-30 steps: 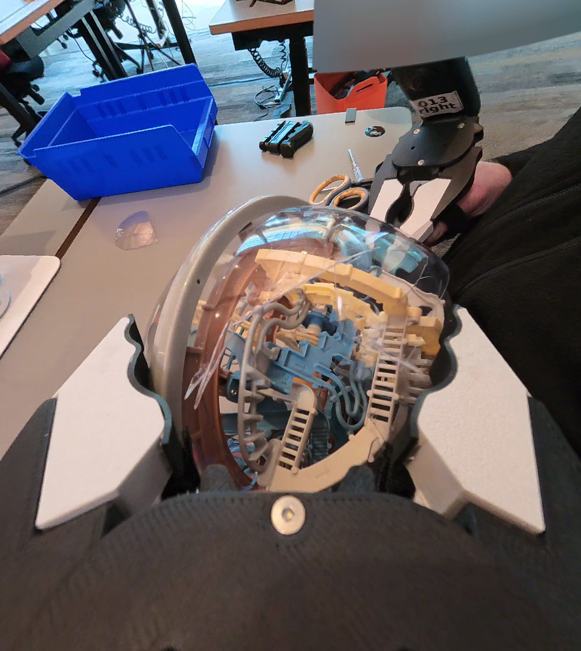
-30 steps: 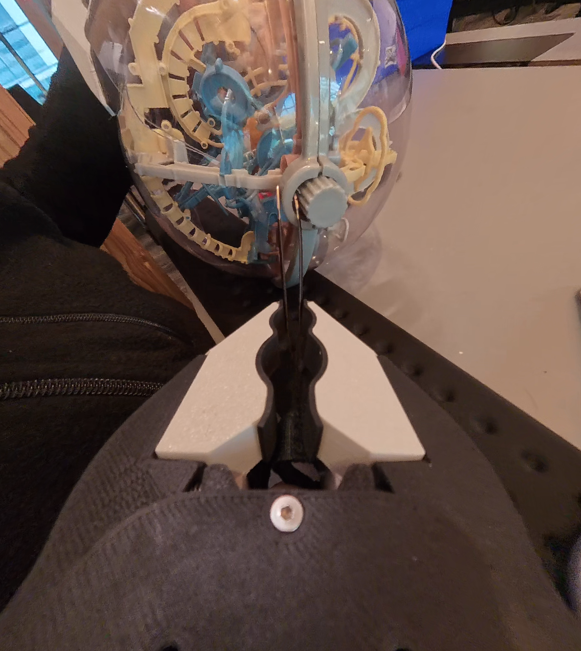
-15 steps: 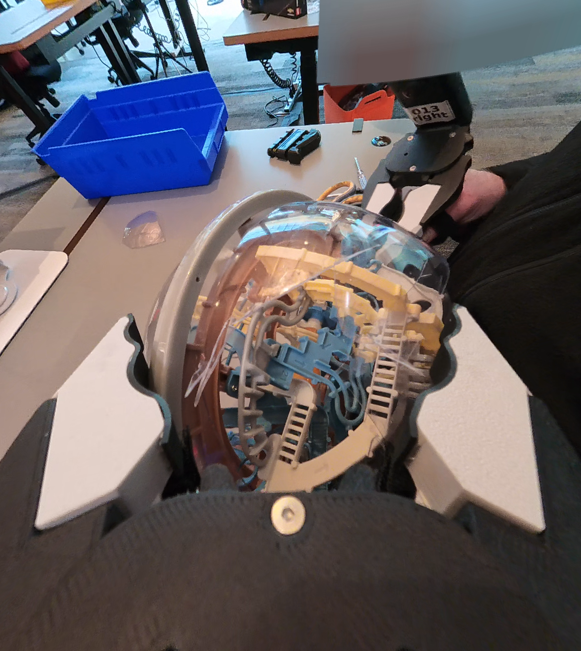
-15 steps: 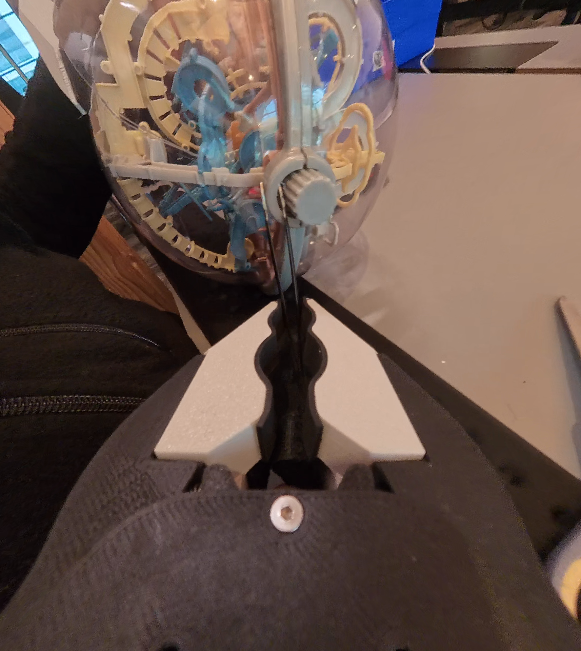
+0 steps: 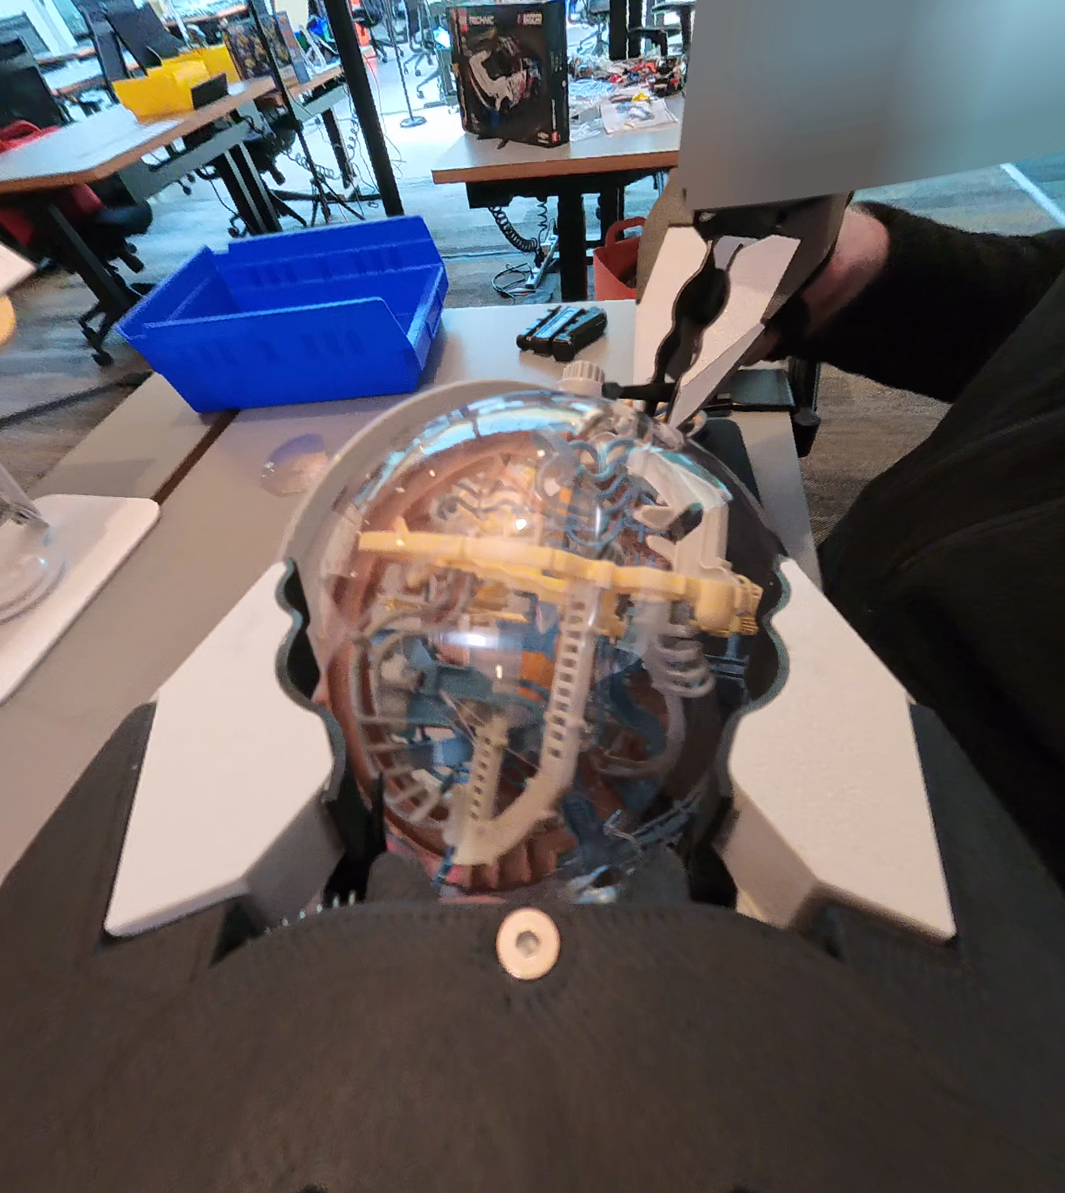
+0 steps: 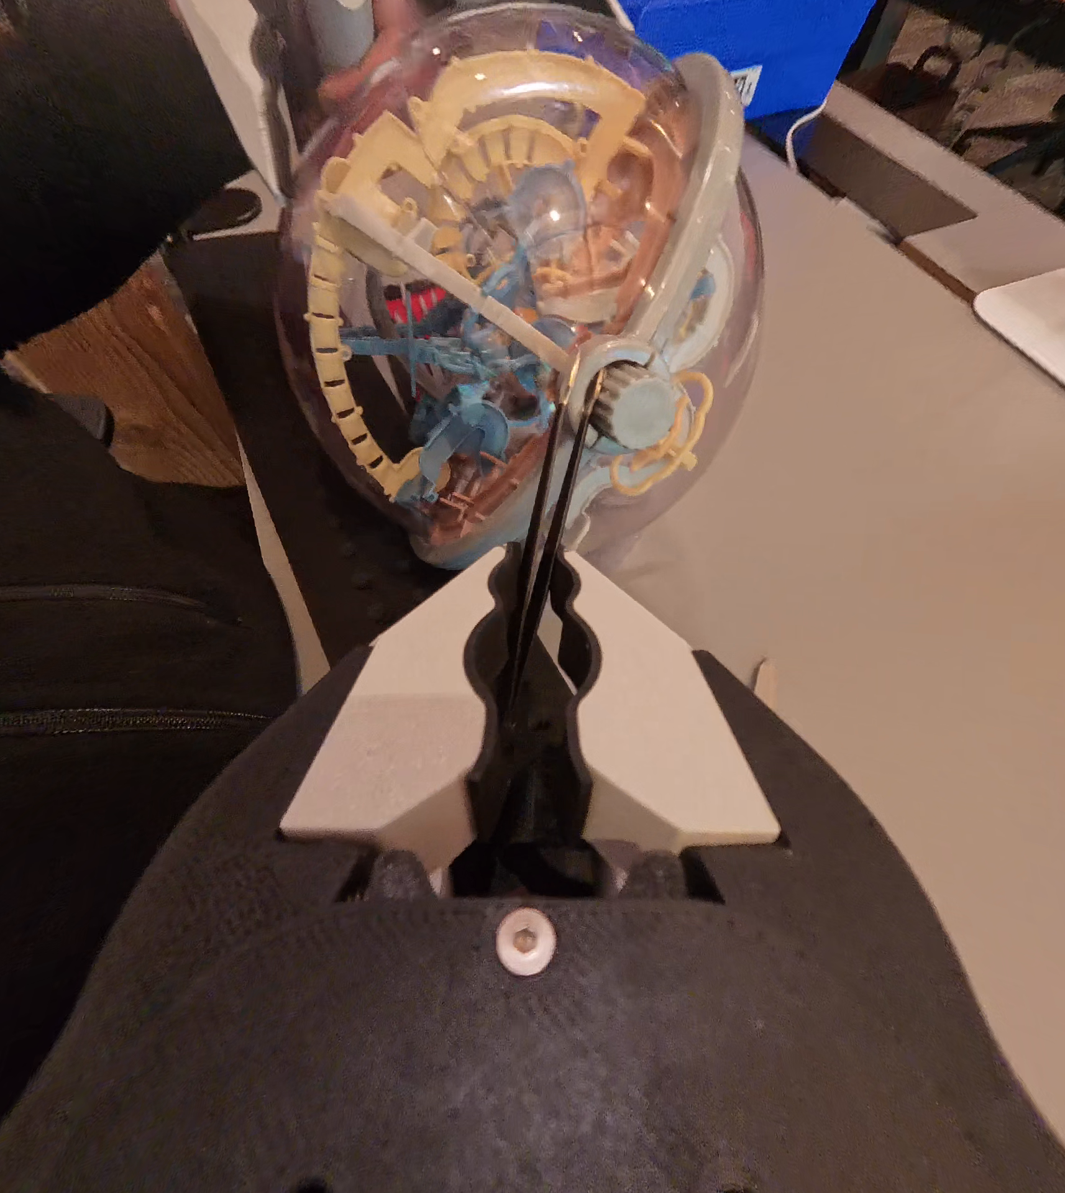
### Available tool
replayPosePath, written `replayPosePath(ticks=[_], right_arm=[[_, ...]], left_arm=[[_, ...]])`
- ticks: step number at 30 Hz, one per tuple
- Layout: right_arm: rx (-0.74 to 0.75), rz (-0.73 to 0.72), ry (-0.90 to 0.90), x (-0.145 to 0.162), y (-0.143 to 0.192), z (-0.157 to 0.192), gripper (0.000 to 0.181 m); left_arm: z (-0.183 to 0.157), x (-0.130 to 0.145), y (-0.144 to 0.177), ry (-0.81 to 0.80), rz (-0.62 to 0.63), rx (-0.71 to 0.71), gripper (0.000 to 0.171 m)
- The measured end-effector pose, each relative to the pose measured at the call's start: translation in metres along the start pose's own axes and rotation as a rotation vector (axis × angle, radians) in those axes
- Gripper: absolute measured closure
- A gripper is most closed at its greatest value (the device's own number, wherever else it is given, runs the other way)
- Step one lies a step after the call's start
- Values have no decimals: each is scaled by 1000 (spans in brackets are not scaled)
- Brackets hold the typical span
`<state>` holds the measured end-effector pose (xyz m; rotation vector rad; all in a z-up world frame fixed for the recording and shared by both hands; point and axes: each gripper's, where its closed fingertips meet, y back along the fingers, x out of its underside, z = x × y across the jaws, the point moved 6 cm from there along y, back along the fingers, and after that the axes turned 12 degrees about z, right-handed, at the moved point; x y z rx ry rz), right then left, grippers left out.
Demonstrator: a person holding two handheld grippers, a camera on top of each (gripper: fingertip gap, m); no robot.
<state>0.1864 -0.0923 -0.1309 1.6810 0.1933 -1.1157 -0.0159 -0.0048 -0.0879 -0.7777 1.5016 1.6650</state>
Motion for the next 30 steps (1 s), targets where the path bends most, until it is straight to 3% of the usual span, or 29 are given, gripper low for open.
replayPosePath(ticks=[3,6,11,15,23,24,27,30], right_arm=[[-18,67,20,-9,-1,-7,175],[-28,143,65,-18,-3,-11,175],[-50,210,157,-35,-4,-12,175],[-71,240,269,-55,-8,-13,174],[-189,143,254,-88,-28,-26,168],[-183,119,242,-89,-28,-28,158],[-189,17,146,-83,-25,-36,144],[-265,-122,1,-67,-20,-38,146]], left_arm=[[2,-22,-1,-99,65,-68,39],[1,-44,-12,-196,228,-20,32],[14,-35,-28,-188,551,225,18],[13,-20,-35,-171,670,367,16],[22,4,-9,-56,500,298,15],[21,5,-7,-59,492,291,15],[23,8,-4,-42,468,288,15],[25,10,-1,-37,433,292,15]])
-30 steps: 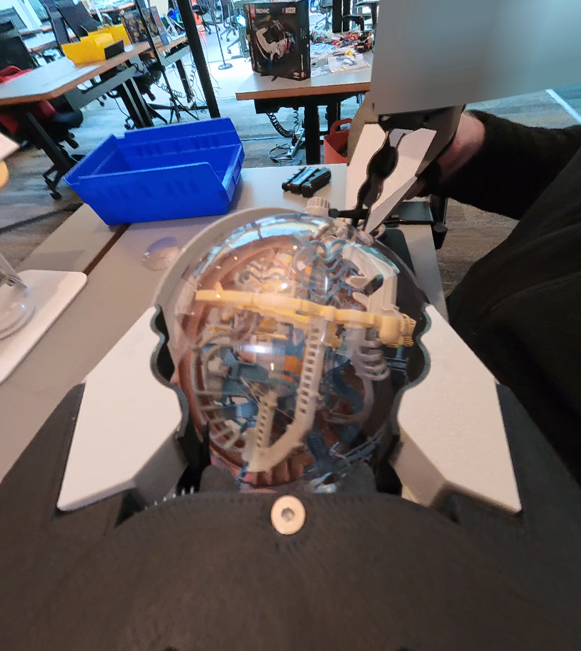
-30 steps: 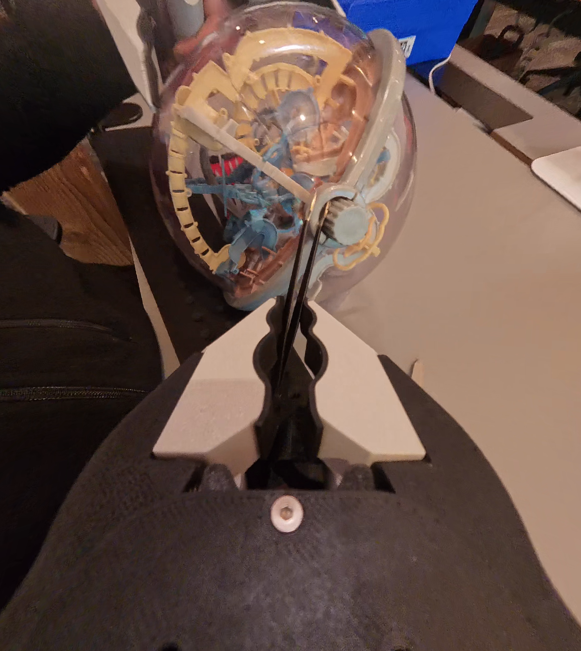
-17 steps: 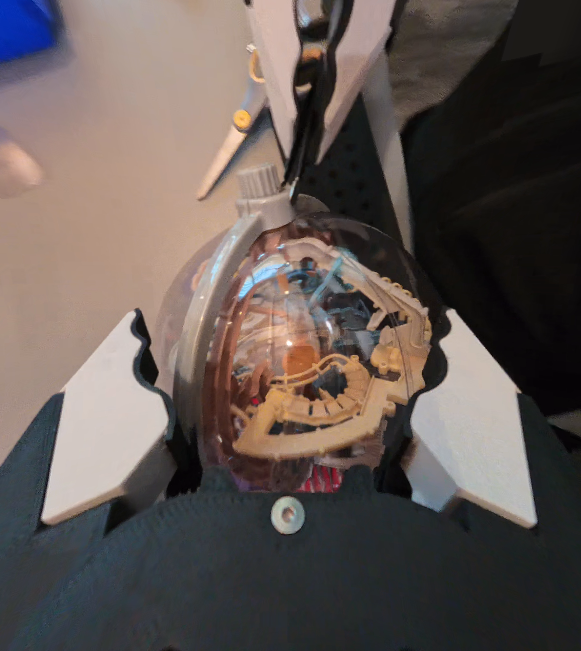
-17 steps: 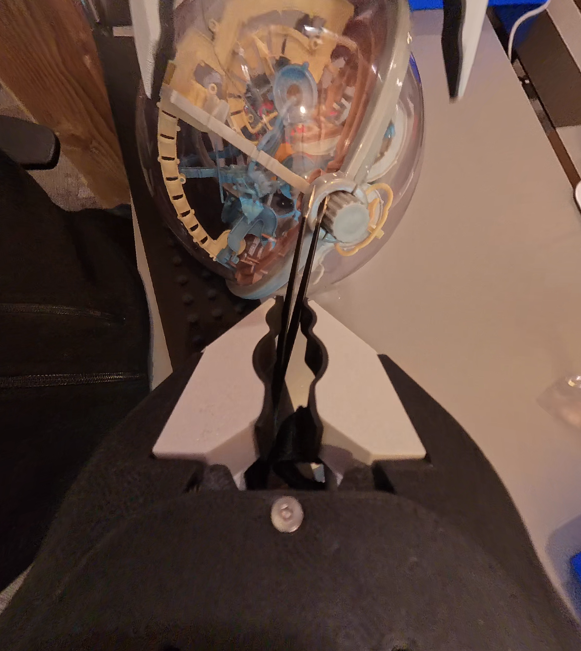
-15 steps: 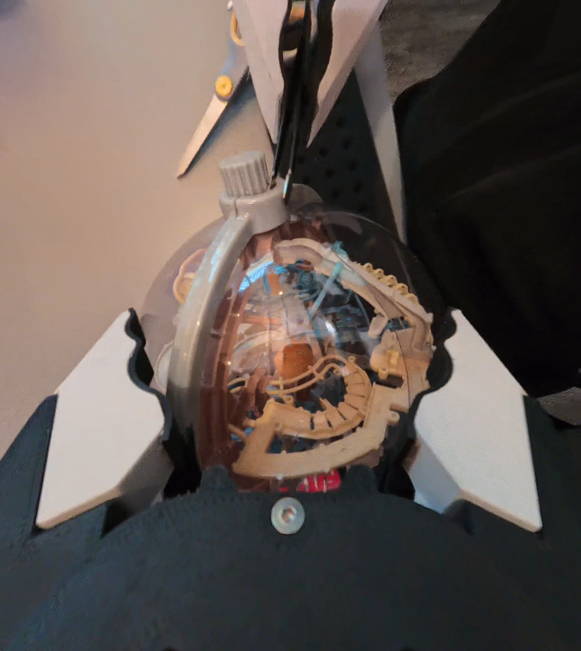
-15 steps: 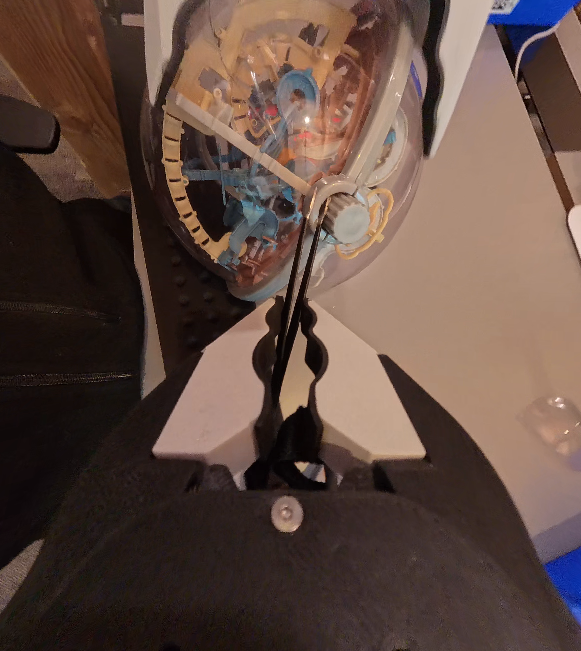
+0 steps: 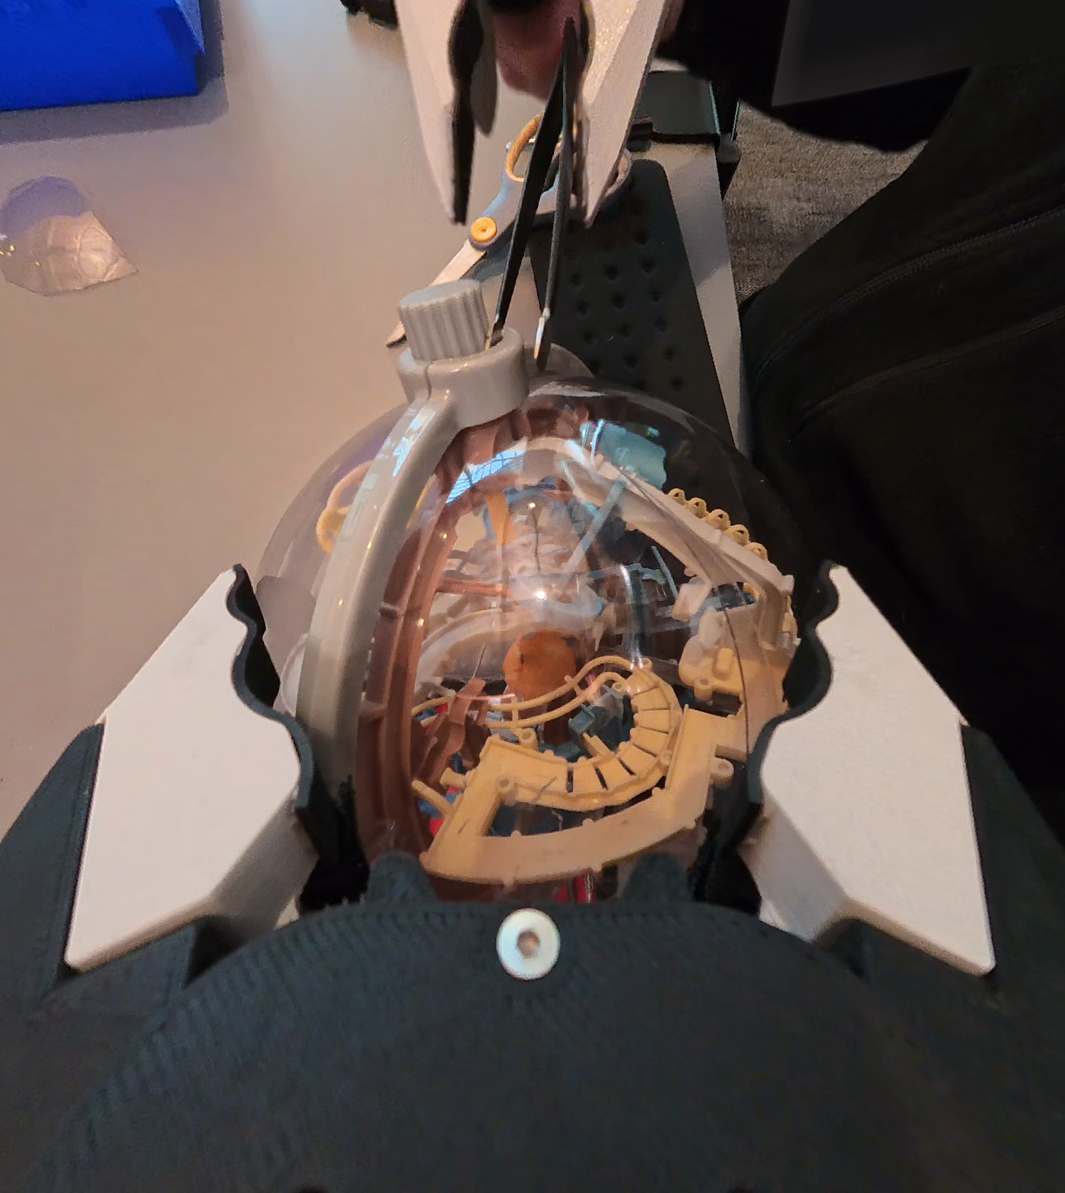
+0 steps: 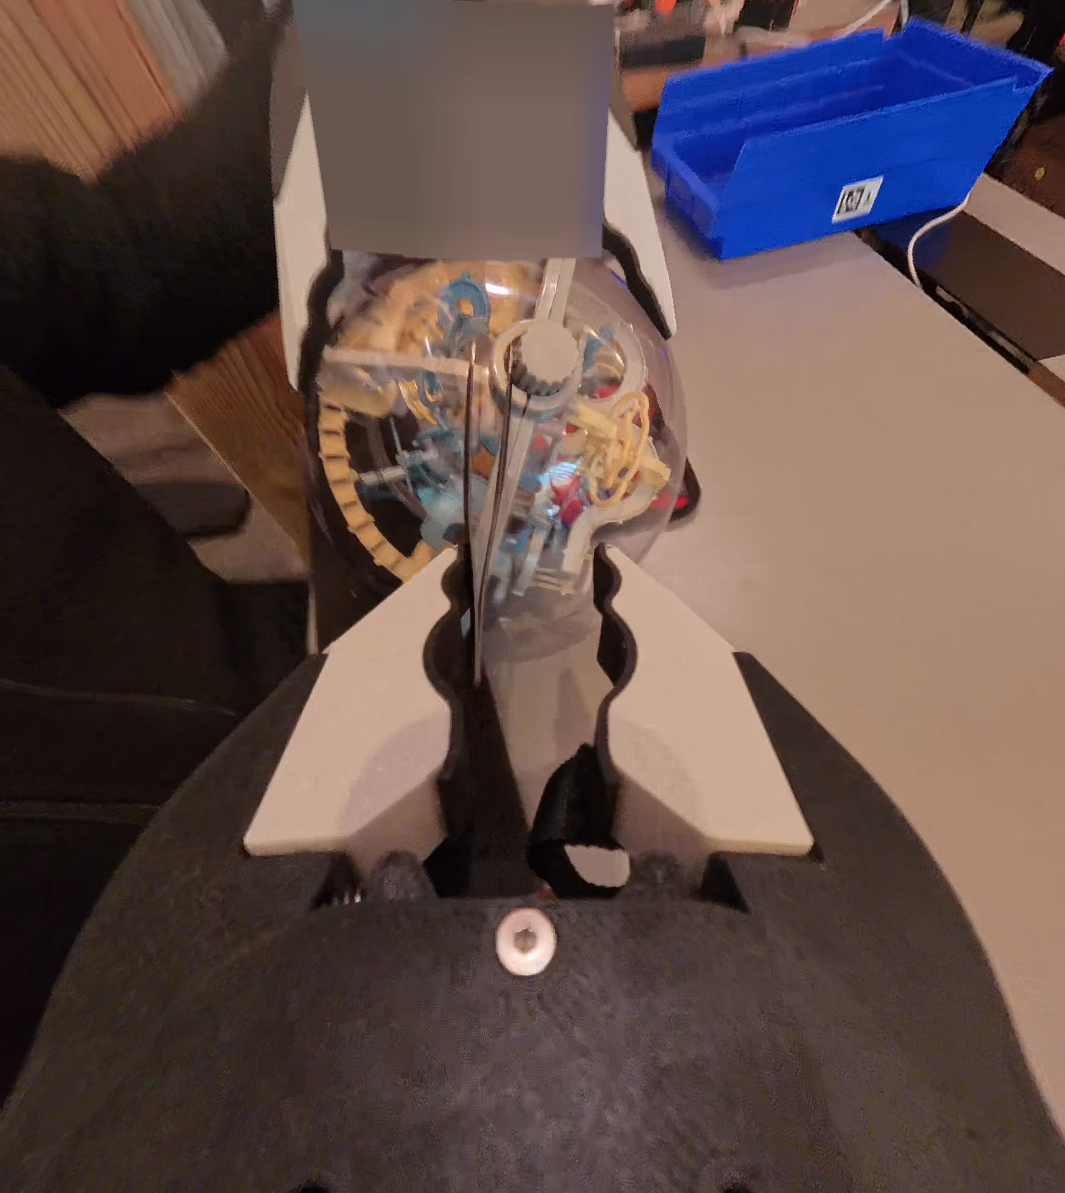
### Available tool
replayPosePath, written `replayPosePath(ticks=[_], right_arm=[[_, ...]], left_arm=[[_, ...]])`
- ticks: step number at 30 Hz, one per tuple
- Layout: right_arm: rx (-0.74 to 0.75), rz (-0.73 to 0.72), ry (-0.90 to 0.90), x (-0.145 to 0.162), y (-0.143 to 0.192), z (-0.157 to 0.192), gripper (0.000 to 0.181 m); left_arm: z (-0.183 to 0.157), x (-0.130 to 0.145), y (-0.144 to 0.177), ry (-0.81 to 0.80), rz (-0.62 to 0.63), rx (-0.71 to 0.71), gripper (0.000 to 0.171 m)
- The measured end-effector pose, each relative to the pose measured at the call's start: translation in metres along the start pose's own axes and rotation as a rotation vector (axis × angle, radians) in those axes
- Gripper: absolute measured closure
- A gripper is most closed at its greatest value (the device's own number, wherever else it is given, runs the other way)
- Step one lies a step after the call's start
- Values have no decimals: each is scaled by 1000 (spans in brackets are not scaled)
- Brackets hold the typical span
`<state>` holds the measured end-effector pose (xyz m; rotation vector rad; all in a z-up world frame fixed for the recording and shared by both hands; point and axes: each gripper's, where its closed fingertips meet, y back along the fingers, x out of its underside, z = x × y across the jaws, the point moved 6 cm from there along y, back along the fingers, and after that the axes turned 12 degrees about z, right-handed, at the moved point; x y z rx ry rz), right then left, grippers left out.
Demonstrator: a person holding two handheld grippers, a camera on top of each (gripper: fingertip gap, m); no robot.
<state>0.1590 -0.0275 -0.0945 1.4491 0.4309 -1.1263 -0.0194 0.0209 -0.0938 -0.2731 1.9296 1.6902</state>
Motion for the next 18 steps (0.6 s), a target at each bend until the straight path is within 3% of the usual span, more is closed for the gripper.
replayPosePath(ticks=[5,6,8,12,18], right_arm=[[-85,-287,-77,8,-6,12,172],[-82,-318,-69,7,-5,14,180],[-68,-340,-68,6,-6,16,180],[4,-293,-30,-4,1,20,181],[79,-54,30,-39,18,18,181]], left_arm=[[-2,1,1,-3,-18,-13,16],[-2,2,1,-4,-25,-13,15],[-4,3,2,-6,-22,-19,16],[-5,2,2,-10,-19,-30,16],[-3,0,0,-5,-8,-18,16]])
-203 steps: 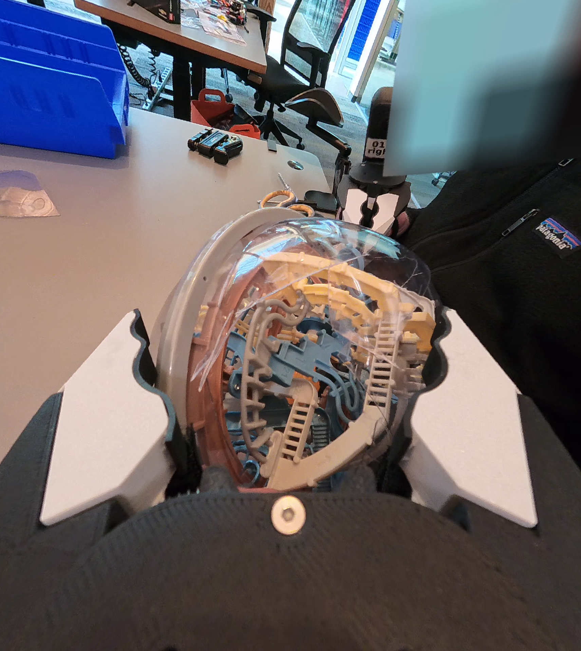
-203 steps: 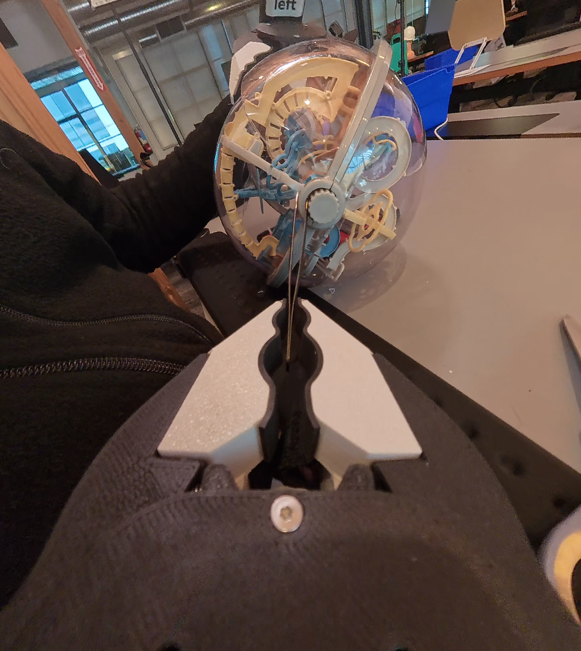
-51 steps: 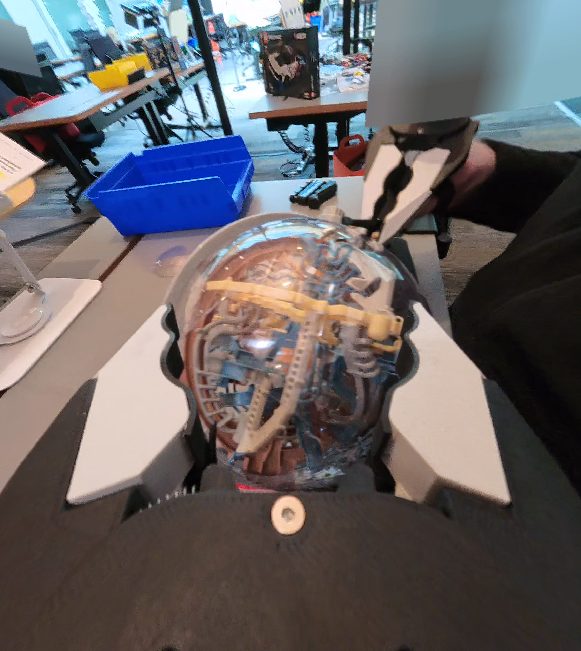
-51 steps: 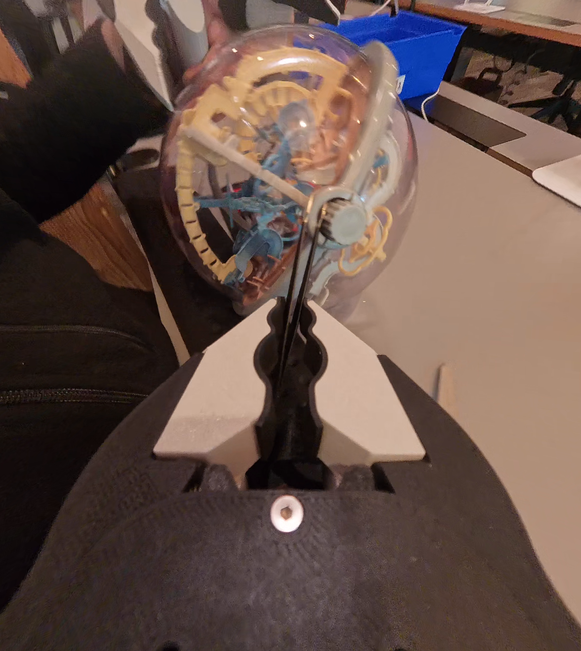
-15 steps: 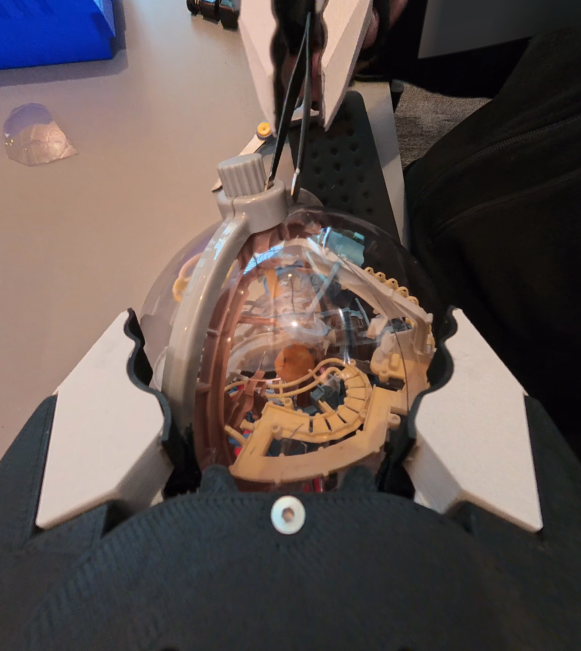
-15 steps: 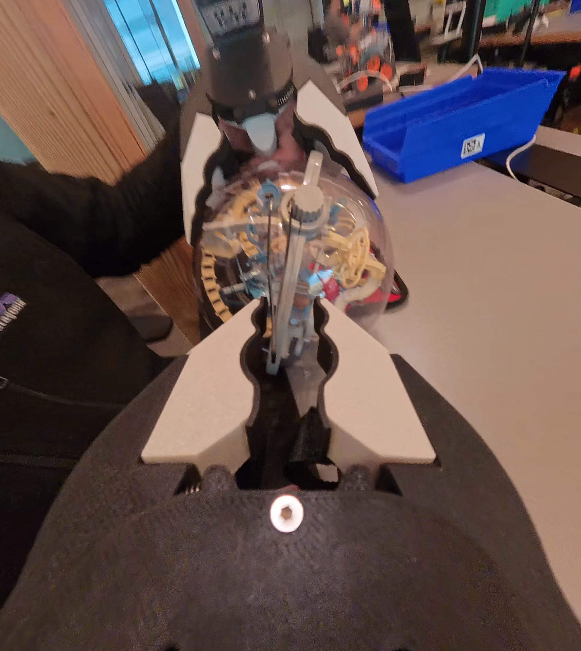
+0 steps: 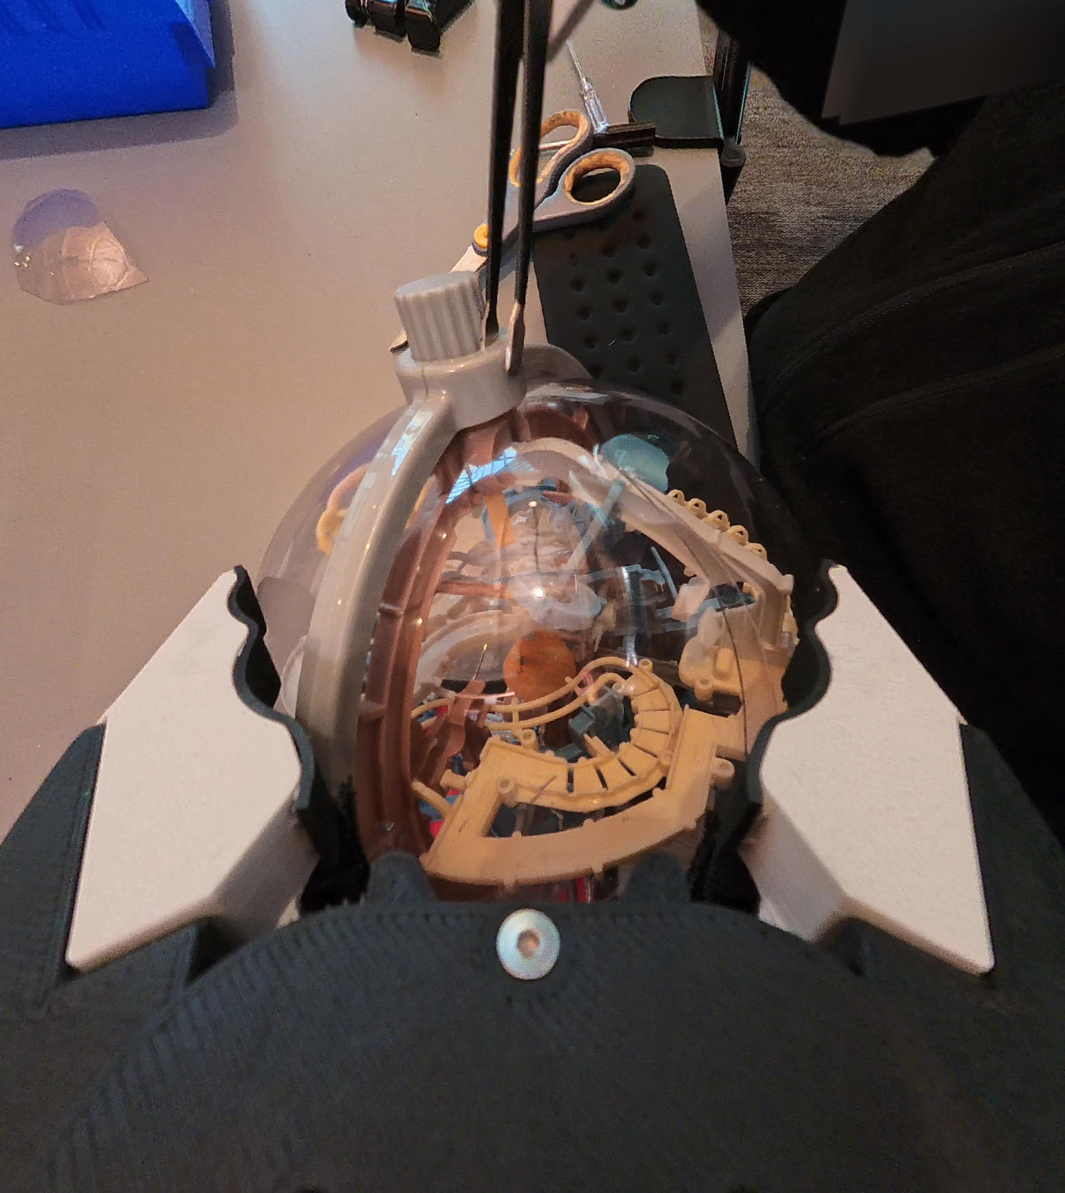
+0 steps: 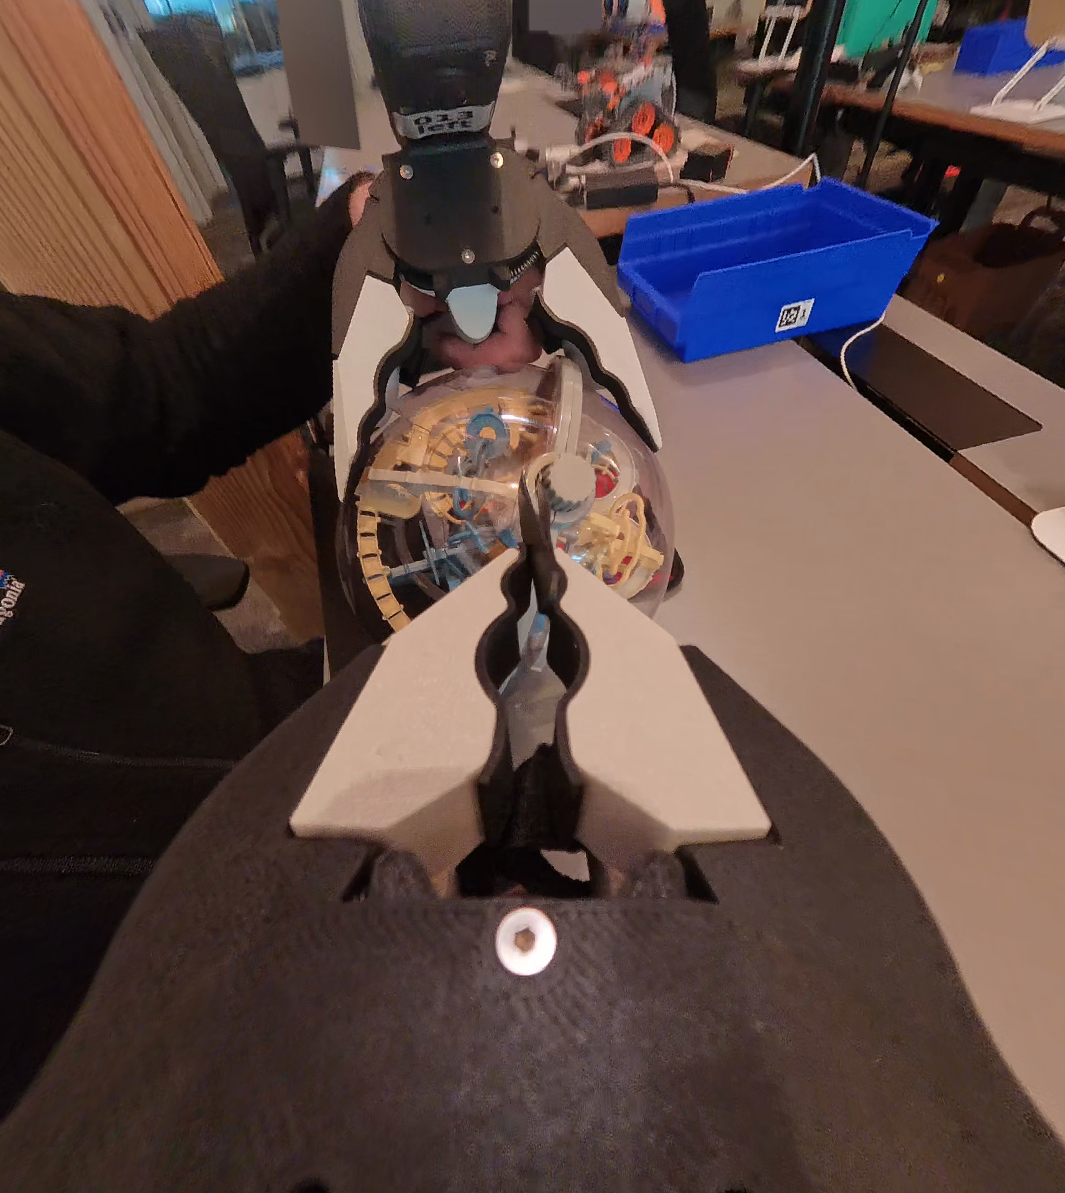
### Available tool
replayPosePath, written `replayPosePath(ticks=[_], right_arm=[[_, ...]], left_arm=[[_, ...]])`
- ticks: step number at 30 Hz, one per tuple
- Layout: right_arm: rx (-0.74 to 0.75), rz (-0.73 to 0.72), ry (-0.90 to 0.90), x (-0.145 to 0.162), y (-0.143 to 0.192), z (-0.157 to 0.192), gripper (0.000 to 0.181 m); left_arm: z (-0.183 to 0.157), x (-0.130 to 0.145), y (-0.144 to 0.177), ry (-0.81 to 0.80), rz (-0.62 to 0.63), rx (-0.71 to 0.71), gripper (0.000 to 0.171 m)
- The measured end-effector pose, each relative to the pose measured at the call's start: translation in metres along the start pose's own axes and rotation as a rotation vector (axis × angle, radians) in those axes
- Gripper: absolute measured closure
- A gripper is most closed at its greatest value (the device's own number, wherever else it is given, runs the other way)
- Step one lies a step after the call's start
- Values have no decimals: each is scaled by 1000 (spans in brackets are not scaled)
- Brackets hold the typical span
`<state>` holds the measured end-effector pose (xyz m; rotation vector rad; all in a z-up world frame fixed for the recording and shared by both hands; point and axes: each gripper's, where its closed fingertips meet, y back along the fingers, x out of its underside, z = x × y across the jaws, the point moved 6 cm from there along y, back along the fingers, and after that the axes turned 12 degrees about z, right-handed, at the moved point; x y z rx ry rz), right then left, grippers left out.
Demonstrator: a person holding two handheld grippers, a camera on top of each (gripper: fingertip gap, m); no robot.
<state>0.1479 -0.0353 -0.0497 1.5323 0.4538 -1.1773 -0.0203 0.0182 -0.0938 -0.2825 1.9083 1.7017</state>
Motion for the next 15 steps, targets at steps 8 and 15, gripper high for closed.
replayPosePath(ticks=[8,15], right_arm=[[11,135,39,-29,-19,-7,181],[23,-29,-23,-24,-8,-12,156]], left_arm=[[1,-4,-2,-3,5,4,16],[1,-3,-2,-7,-4,9,16]])
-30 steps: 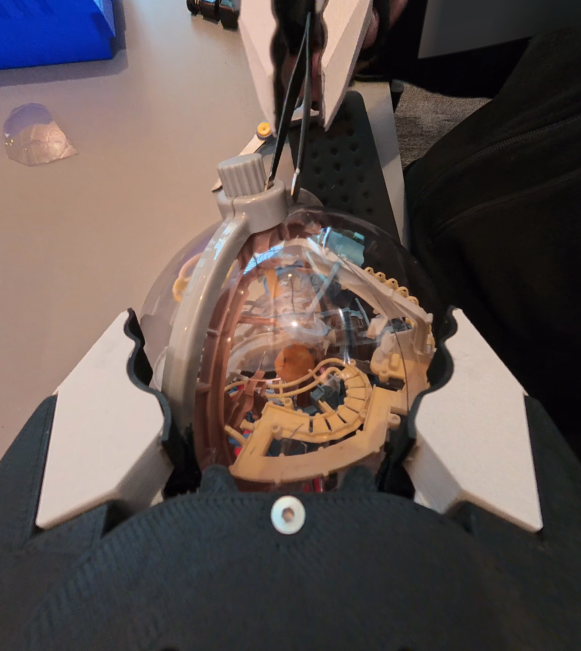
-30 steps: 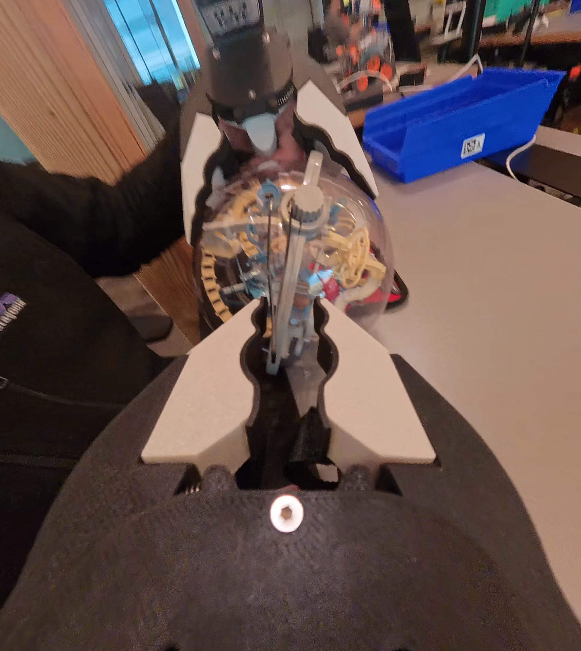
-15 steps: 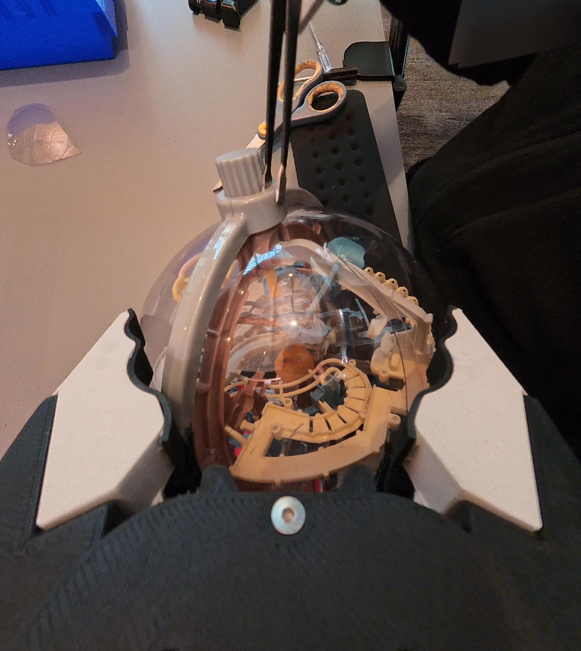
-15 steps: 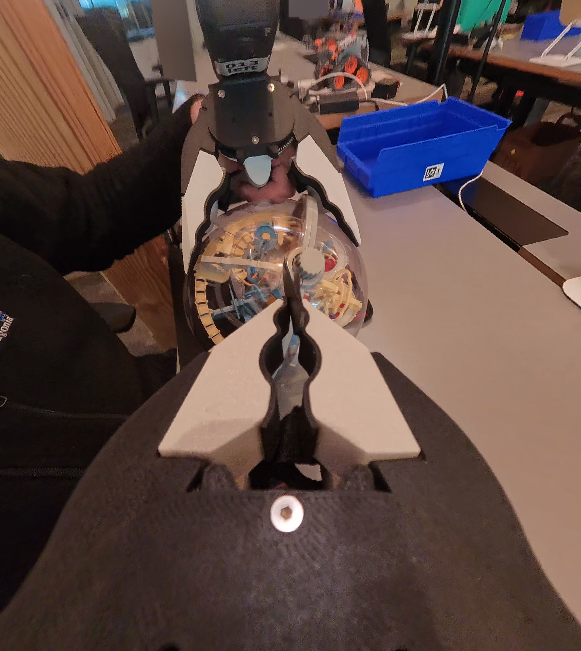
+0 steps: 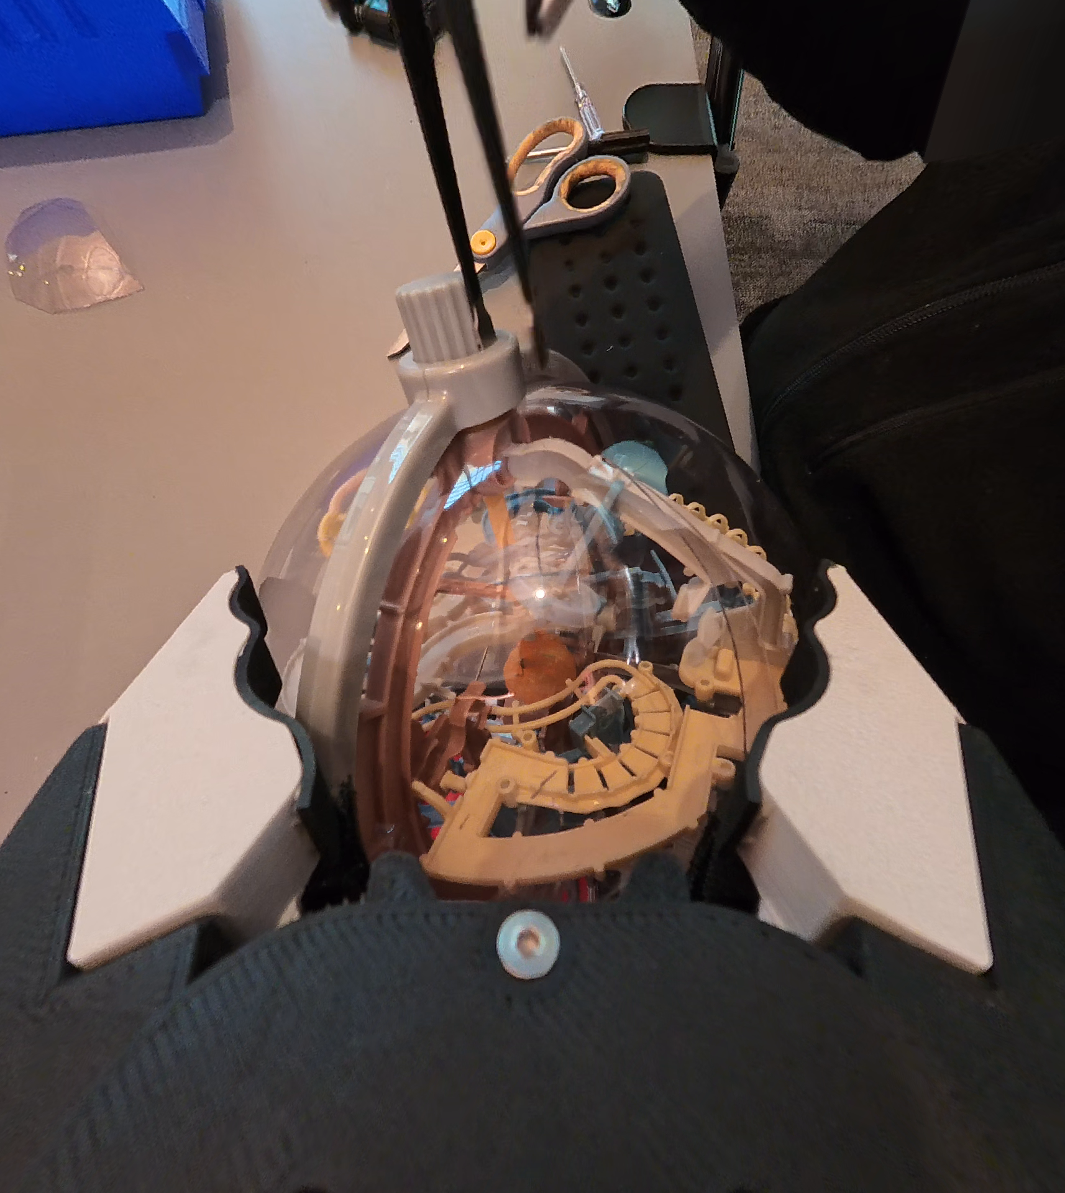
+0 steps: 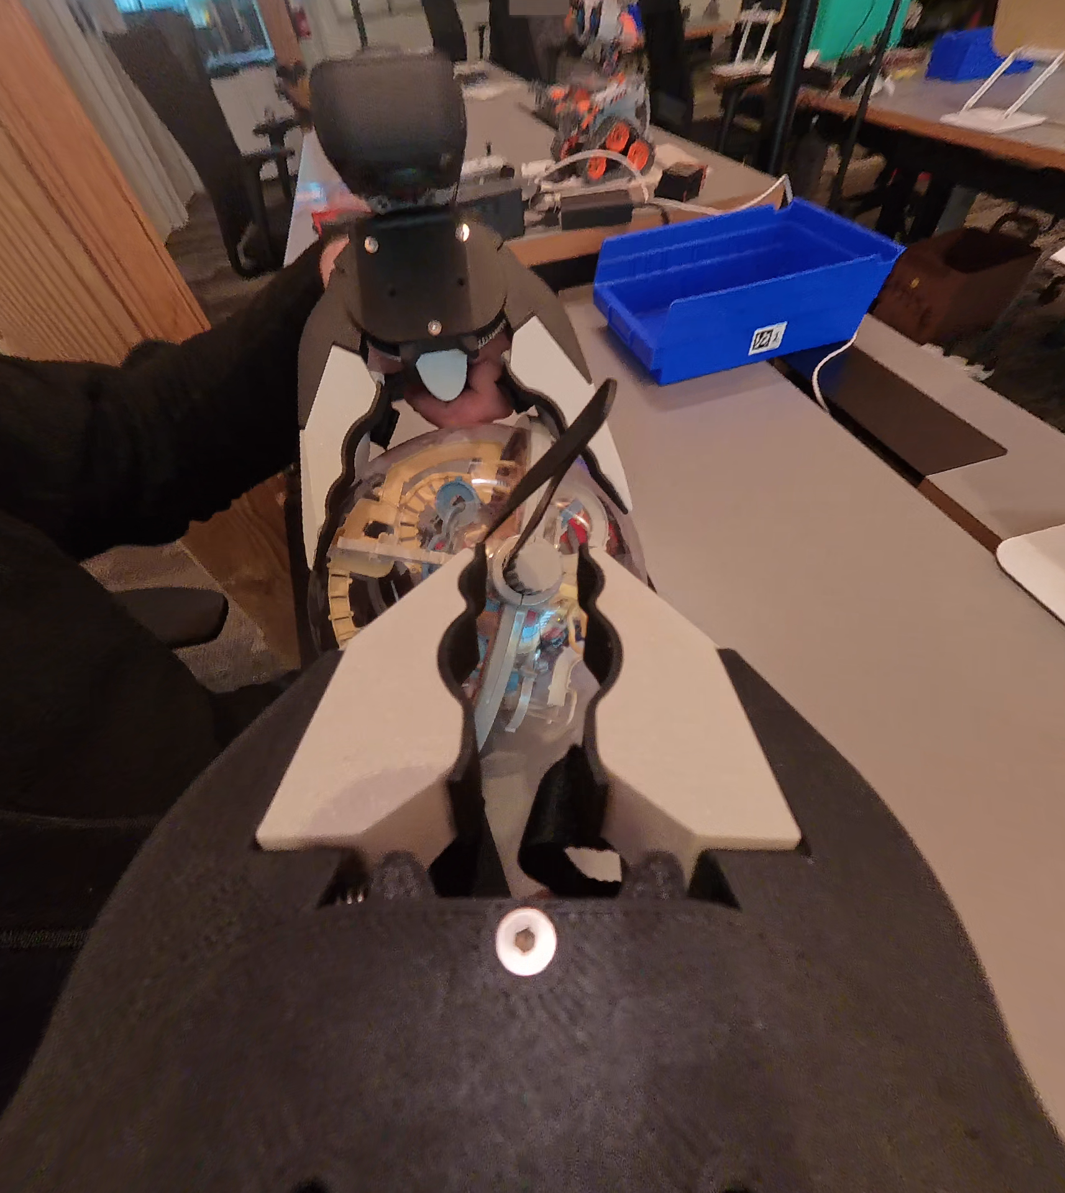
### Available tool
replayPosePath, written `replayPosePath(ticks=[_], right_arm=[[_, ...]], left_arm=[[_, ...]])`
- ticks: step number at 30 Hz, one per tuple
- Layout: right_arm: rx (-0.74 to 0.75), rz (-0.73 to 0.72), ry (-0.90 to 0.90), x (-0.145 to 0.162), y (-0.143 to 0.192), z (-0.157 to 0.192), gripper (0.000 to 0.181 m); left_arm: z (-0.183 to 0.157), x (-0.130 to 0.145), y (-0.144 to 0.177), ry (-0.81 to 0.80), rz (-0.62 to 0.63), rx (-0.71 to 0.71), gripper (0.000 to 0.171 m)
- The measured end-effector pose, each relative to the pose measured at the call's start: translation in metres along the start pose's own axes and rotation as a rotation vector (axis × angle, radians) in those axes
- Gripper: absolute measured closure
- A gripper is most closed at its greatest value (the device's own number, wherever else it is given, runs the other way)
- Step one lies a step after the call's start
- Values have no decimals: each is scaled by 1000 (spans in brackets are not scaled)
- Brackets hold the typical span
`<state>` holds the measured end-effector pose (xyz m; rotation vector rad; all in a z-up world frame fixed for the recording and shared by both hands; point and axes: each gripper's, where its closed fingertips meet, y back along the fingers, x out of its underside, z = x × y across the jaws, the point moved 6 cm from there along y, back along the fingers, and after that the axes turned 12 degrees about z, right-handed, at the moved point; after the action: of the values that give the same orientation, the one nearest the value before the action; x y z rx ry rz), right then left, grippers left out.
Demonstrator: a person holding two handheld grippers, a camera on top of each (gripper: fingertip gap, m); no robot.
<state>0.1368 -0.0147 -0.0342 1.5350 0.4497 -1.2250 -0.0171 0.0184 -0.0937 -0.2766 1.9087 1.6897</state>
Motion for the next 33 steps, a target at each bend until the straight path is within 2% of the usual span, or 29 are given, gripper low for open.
replayPosePath(ticks=[6,9,11,14,20,22,26,28,30,33], right_arm=[[72,-281,39,-22,44,-6,133],[70,-283,32,-38,48,-10,137],[17,-220,37,-45,38,-12,143],[-79,-68,44,-40,23,-12,166],[-123,58,62,-42,32,-18,165],[-126,131,72,-45,36,-22,175],[-146,321,39,-45,36,-27,159],[-161,353,19,-47,33,-28,164],[-204,385,8,-47,30,-25,178],[-220,403,18,-51,26,-21,180]], left_arm=[[0,0,0,4,-4,-3,16],[0,-1,-1,5,4,-2,16],[1,-2,-1,8,9,0,16],[1,-1,-1,9,7,0,16],[2,-2,-1,6,5,5,17],[2,-2,-2,4,7,5,16],[1,-2,-1,2,1,3,17],[2,-2,-1,3,-2,3,17],[2,-2,-1,3,-3,4,17],[2,-2,-1,-1,0,3,17]])
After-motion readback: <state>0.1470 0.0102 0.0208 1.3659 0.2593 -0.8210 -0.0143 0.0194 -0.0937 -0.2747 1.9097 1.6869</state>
